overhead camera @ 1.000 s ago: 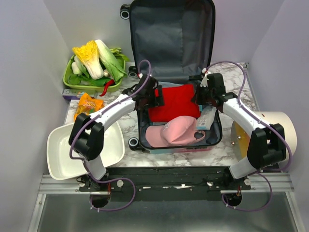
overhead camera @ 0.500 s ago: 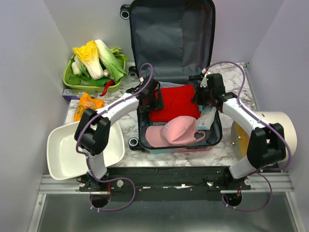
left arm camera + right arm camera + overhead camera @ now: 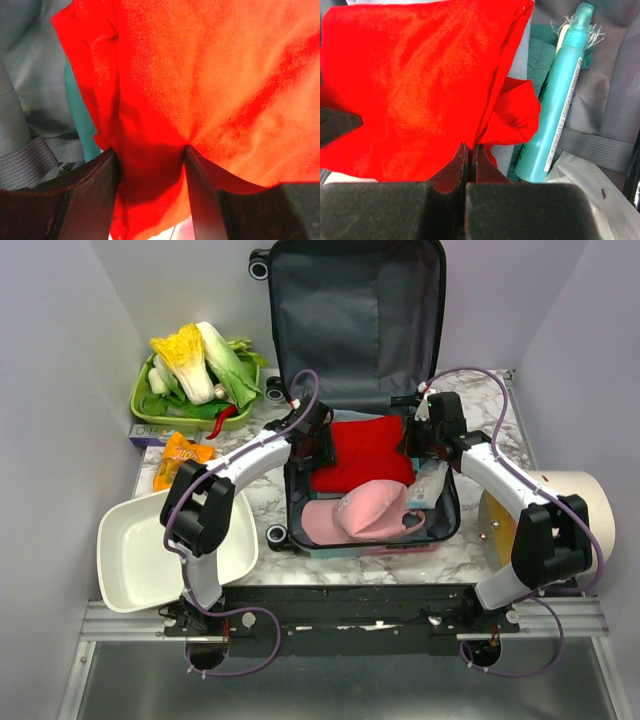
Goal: Open, take out, and arrange the luggage
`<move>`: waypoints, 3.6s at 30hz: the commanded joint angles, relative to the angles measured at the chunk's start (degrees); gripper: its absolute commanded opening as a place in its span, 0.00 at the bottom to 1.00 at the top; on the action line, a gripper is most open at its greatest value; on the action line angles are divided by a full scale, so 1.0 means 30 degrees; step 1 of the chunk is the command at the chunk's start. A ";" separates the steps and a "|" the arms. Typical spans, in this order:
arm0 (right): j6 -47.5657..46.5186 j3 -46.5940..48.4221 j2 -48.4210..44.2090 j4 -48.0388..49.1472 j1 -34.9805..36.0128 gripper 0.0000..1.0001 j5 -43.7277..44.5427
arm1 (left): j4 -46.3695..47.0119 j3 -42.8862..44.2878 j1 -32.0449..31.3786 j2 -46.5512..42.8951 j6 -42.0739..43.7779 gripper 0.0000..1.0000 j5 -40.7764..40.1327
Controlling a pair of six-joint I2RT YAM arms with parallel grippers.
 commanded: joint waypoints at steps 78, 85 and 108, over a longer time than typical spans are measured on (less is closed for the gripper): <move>0.4064 1.3579 1.3606 0.1108 1.8240 0.01 0.2458 | -1.6337 -1.2070 0.6515 -2.1613 -1.3744 0.23 -1.6214; 0.3653 1.3990 1.4193 0.0639 1.8181 0.13 0.3864 | -1.7574 -1.1777 0.6515 -2.2343 -1.5476 0.99 -1.6773; -0.0711 1.1565 0.7320 0.0312 1.7043 1.00 0.8352 | -0.6624 -1.3531 0.7364 -1.9474 -0.7715 0.99 -1.0770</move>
